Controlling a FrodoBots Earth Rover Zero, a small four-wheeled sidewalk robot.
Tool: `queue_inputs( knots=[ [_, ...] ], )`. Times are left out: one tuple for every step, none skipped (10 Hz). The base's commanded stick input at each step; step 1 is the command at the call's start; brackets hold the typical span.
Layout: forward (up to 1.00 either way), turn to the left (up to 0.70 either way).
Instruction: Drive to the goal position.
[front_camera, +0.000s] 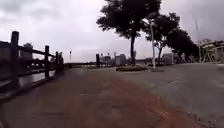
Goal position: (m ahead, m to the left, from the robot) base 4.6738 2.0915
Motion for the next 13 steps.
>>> queue_inputs(
  knots=[
    [1.0, 0.0],
    [1.0, 0.14],
    [1.0, 0.38],
    [1.0, 0.4],
    [1.0, 0.4],
    [1.0, 0.1],
    [1.0, 0.0],
    [1.0, 0.0],
    [1.0, 0.0],
    [1.0, 0.0],
    [1.0, 0.0],
    [1.0, 0.0],
    [1.0, 0.4]
  ],
)
